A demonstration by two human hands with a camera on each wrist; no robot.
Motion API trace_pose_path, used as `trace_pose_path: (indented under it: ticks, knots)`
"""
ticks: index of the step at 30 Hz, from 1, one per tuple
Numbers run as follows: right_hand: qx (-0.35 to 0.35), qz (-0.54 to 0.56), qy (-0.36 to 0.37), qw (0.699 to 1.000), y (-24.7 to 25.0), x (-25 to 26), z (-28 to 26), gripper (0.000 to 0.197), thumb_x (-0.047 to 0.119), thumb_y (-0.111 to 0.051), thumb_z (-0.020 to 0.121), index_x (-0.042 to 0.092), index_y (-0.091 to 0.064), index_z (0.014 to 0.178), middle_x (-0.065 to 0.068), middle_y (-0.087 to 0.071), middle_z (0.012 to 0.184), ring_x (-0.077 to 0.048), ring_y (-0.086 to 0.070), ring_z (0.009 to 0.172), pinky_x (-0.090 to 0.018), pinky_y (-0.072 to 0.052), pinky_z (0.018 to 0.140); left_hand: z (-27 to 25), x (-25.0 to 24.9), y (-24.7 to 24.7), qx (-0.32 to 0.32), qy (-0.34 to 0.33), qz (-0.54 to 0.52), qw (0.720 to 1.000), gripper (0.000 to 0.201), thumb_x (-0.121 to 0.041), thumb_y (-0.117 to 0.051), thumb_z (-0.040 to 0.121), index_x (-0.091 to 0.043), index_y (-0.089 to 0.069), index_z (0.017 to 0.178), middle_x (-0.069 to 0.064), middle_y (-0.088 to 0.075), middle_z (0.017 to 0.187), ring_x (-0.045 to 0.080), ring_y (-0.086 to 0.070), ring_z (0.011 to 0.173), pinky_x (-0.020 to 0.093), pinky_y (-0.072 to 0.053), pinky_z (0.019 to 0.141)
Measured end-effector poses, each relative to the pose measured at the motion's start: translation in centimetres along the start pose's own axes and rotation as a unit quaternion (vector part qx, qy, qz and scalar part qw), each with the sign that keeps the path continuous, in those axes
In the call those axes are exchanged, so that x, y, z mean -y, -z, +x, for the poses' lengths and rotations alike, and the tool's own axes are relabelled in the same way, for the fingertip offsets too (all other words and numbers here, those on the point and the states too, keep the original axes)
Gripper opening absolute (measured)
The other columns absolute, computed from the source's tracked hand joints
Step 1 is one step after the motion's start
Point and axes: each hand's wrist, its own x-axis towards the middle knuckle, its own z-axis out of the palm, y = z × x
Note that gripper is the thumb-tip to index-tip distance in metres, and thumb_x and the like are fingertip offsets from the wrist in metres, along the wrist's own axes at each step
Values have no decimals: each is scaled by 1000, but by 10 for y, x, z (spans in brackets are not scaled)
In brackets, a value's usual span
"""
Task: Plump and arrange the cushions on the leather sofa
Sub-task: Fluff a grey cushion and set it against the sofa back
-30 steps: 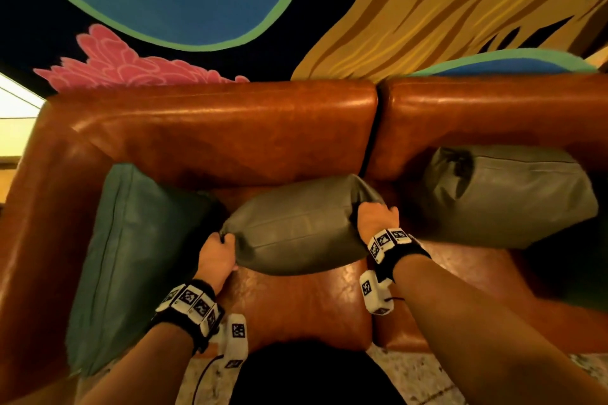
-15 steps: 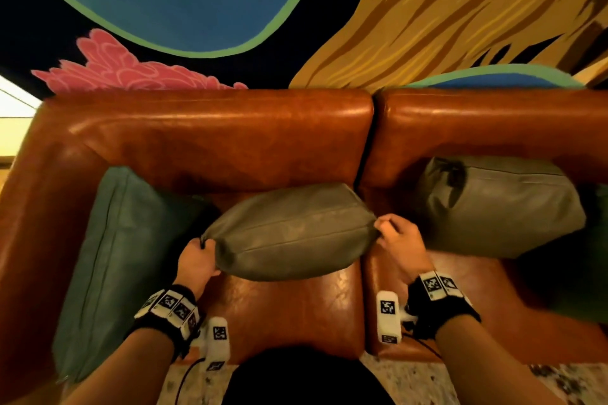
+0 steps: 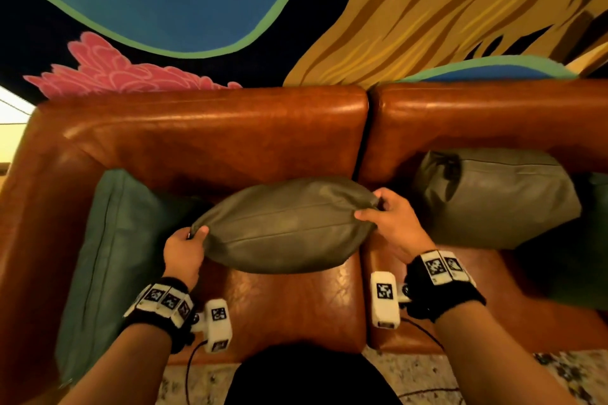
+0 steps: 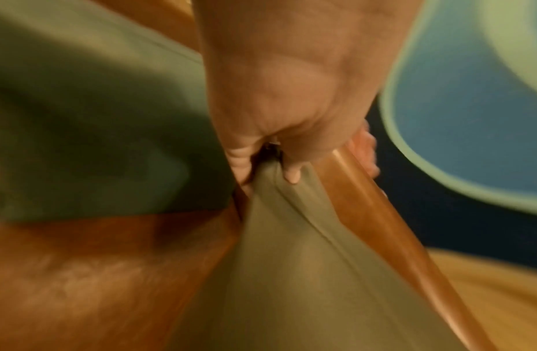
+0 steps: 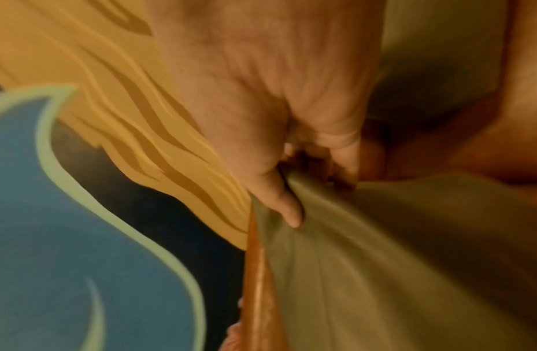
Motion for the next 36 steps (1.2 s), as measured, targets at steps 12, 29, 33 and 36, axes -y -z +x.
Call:
trace_pose_path:
  ticks: [12, 29, 33, 36]
  knots:
    - [-22, -114, 77, 990, -45, 18, -68, 61, 65, -73, 72, 6, -58, 64, -2, -58, 55, -11, -47, 56, -43, -44, 56, -4, -42, 12, -97, 0, 62, 993, 64, -47, -43, 104, 14, -62, 112, 38, -62, 114, 51, -57, 110, 50, -43, 90]
    - [125, -371, 261, 882, -157, -37, -39, 55, 42, -12, 105, 29, -44, 149, 8, -43, 155, -6, -25, 149, -39, -8, 125, -125, -48, -39, 160, -140, -32, 976, 16, -29, -58, 101, -18, -70, 99, 17, -72, 84, 19, -66, 67, 33, -54, 51]
    - [28, -606, 169, 777, -75, -113, -4, 56, 51, -11, 100, 42, -21, 155, 12, -26, 163, -14, -14, 153, -60, 0, 120, -110, -32, 8, 190, -124, 49, 973, 21, -29, -61, 99, -15, -70, 87, 5, -68, 62, 24, -61, 48, 40, -54, 46]
    - [-3, -573, -55, 818, -10, -142, 23, 66, 67, -20, 98, 37, -18, 156, -5, -26, 164, -31, -21, 151, -57, -8, 118, -89, -24, 28, 133, -99, 78, 983, 17, -28, -61, 99, -15, -68, 89, 6, -71, 73, 27, -69, 62, 49, -61, 56]
